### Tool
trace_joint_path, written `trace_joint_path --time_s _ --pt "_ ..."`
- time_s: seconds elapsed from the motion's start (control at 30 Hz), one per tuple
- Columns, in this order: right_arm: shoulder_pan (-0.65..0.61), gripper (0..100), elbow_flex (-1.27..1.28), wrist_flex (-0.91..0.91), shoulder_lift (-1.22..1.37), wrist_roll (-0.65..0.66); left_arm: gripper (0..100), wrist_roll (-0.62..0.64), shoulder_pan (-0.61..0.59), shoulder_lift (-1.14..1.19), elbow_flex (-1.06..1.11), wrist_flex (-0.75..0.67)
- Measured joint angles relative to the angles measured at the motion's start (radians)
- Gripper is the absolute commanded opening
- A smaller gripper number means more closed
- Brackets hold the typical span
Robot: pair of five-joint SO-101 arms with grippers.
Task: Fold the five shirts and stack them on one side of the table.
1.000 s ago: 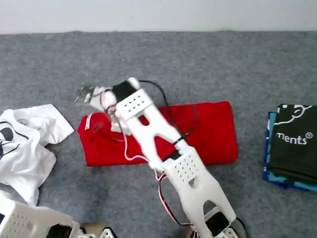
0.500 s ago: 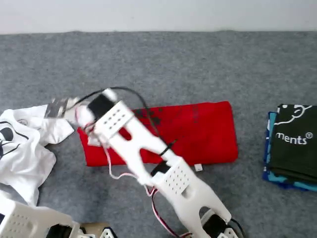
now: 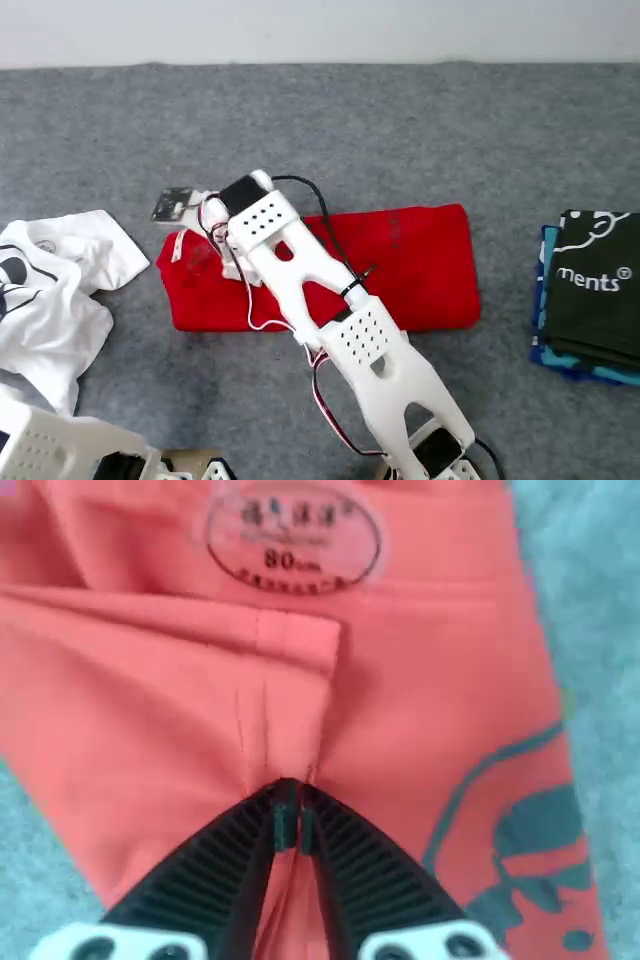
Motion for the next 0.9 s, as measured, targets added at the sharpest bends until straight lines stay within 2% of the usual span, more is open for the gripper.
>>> trace_joint_path --time_s 0.33,0.43,0.67,0.8,0.9 --pt "-0.003 0.9 -0.066 0.046 0.014 0.008 1 -0.002 0.0 -0.029 0.0 0.048" --pt "0.021 0.9 -0.095 0.048 -0.048 -0.038 1 -0.002 0.0 -0.091 0.0 0.057" --pt "0.184 0.9 -0.032 0.048 -0.227 -0.155 1 -0.002 0.0 -0.242 0.0 0.158" --pt "0.304 0.9 0.152 0.048 -0.356 -0.218 1 -0.002 0.0 -0.292 0.0 0.244" --pt "0.407 0.9 0.328 0.048 -0.46 -0.262 1 -0.002 0.008 -0.331 0.0 0.253"
